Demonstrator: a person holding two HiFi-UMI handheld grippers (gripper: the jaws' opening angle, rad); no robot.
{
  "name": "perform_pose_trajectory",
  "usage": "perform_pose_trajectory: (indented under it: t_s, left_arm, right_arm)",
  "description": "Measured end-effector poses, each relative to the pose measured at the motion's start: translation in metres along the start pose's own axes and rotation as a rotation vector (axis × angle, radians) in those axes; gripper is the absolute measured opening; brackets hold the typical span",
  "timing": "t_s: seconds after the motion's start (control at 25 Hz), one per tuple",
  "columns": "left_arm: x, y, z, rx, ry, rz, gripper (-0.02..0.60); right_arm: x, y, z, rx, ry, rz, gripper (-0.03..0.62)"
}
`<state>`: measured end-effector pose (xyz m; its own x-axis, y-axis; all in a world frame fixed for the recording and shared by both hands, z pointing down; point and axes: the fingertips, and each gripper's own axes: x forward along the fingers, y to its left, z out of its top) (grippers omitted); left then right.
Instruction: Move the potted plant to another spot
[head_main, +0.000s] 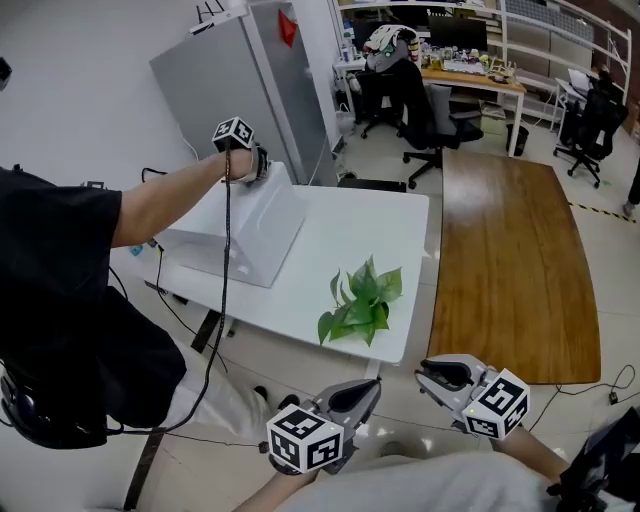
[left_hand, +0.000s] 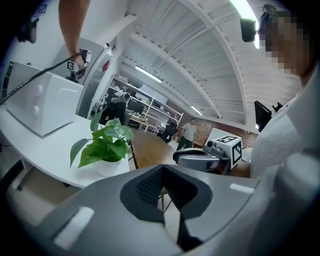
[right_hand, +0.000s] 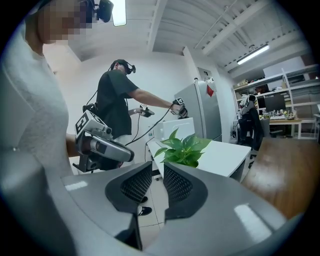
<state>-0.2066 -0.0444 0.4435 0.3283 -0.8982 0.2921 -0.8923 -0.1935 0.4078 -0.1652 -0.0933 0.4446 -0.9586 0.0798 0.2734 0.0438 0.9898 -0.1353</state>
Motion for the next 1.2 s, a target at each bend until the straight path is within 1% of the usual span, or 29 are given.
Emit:
perform_pose_trajectory:
  t_s: [0.16, 0.2, 0.32, 0.36, 0.48, 0.56, 0.68, 0.84, 0.92, 0.96, 1.2]
  left_arm:
    - [-0.010, 0.013, -0.003, -0.012, 0.001, 0.025, -0.003]
    - [-0.013, 0.016, -0.004, -0.015, 0.002, 0.031, -0.003]
    - [-0.021, 0.025, -0.008, -0.023, 0.005, 0.050, -0.003]
    - [-0.023, 0.027, -0.009, -0.025, 0.004, 0.056, -0.003]
    - [-0.031, 0.033, -0.010, -0.033, 0.003, 0.073, -0.003]
    - [-0.034, 0.037, -0.011, -0.039, 0.001, 0.083, -0.003]
    - [-0.039, 0.040, -0.013, -0.043, 0.000, 0.094, -0.003]
    - [-0.047, 0.048, -0.016, -0.053, 0.002, 0.114, -0.003]
    - [-0.051, 0.052, -0.016, -0.061, 0.001, 0.130, -0.003]
    - [-0.053, 0.054, -0.016, -0.064, 0.000, 0.137, -0.003]
    - [-0.057, 0.068, -0.017, -0.073, -0.007, 0.172, -0.003]
  right_arm:
    - [0.019, -0.003, -0.006, -0.011, 0.021, 0.016, 0.103]
    - [0.024, -0.006, -0.008, -0.026, 0.028, 0.013, 0.121]
    - [0.041, -0.018, -0.018, -0.110, 0.057, -0.022, 0.139]
    - [0.046, -0.023, -0.021, -0.140, 0.074, -0.034, 0.156]
    - [0.065, -0.040, -0.036, -0.173, 0.123, -0.053, 0.204]
    - [0.081, -0.055, -0.049, -0.173, 0.158, -0.060, 0.232]
    - [0.106, -0.079, -0.071, -0.142, 0.211, -0.072, 0.331]
    - [0.132, -0.101, -0.086, -0.064, 0.229, -0.071, 0.383]
    - [0.144, -0.106, -0.089, -0.042, 0.232, -0.069, 0.422]
    - [0.150, -0.109, -0.091, -0.039, 0.233, -0.069, 0.443]
    - [0.176, -0.118, -0.094, -0.050, 0.225, -0.055, 0.505]
